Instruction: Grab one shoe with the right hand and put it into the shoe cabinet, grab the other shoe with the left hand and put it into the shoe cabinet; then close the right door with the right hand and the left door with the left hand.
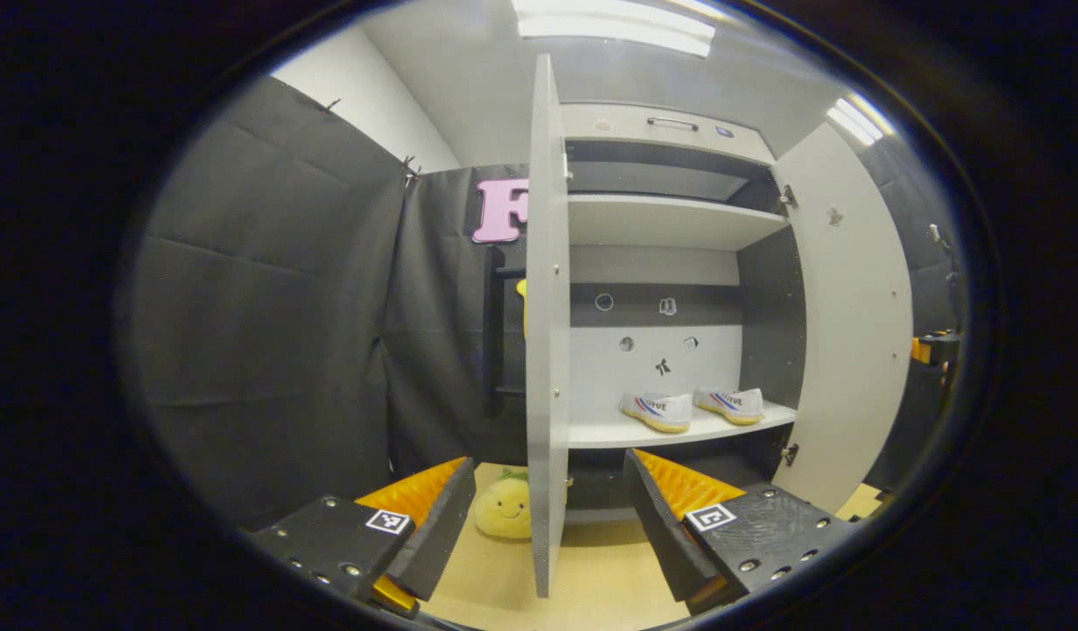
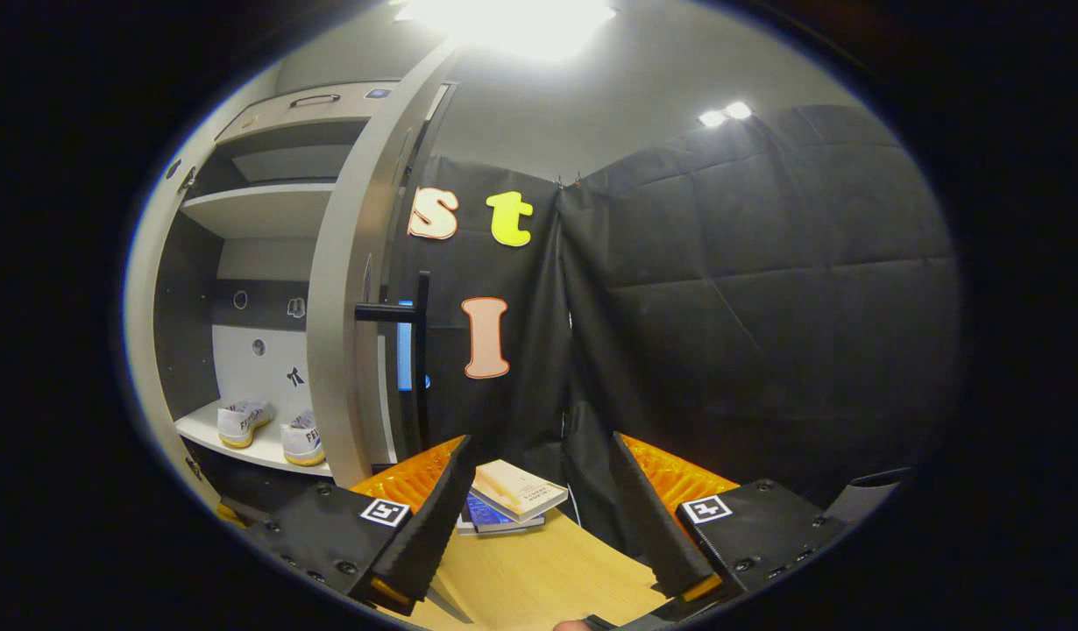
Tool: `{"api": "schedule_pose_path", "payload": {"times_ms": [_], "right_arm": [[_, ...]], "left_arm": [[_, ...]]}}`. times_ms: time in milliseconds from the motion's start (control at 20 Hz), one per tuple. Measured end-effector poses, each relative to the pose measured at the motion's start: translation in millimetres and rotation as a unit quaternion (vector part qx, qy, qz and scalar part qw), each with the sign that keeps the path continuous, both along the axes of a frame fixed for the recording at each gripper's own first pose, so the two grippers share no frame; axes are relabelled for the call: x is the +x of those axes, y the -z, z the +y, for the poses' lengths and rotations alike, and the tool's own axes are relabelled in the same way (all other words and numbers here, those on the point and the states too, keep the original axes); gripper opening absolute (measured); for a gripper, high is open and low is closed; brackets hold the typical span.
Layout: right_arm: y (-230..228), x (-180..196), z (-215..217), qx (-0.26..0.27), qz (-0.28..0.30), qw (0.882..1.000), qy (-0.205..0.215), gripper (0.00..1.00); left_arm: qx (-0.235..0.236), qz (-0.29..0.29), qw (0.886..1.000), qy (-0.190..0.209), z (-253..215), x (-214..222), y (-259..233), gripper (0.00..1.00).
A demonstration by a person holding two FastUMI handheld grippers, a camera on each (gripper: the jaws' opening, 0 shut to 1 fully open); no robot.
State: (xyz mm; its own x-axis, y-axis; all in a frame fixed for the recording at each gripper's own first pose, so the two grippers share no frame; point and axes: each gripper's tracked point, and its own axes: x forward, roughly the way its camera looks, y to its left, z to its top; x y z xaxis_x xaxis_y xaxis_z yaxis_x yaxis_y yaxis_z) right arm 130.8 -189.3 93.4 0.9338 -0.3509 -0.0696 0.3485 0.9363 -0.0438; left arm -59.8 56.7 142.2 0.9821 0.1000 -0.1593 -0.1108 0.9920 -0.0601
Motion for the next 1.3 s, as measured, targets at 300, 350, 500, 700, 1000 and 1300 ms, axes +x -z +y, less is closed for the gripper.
{"api": "schedule_pose_path", "payload": {"times_ms": [300, 350, 500, 700, 1000, 1300], "right_arm": [[0, 0, 13, -0.001, -0.004, 1.0, -0.012, 0.96], [0, -1, 16, 0.002, -0.005, 1.0, -0.014, 0.92], [1, -3, 27, 0.006, -0.008, 1.0, -0.021, 0.96], [-1, -6, 45, 0.004, -0.008, 1.0, -0.03, 0.96], [-1, -8, 81, 0.008, -0.008, 0.998, -0.066, 0.96], [-1, -3, 108, 0.013, -0.01, 0.996, -0.092, 0.96]], "left_arm": [[-0.006, 0.002, 1.0, -0.001, 9, 1, 7, 1.0], [-0.006, 0.002, 1.0, 0.0, 9, 1, 8, 1.0], [0.0, 0.001, 1.0, 0.004, 11, 3, 9, 1.0], [-0.009, -0.002, 1.0, 0.007, 15, 4, 9, 1.0], [-0.014, -0.003, 1.0, 0.001, 26, 1, 11, 0.97], [-0.015, -0.004, 1.0, -0.01, 36, -5, 11, 1.0]]}}
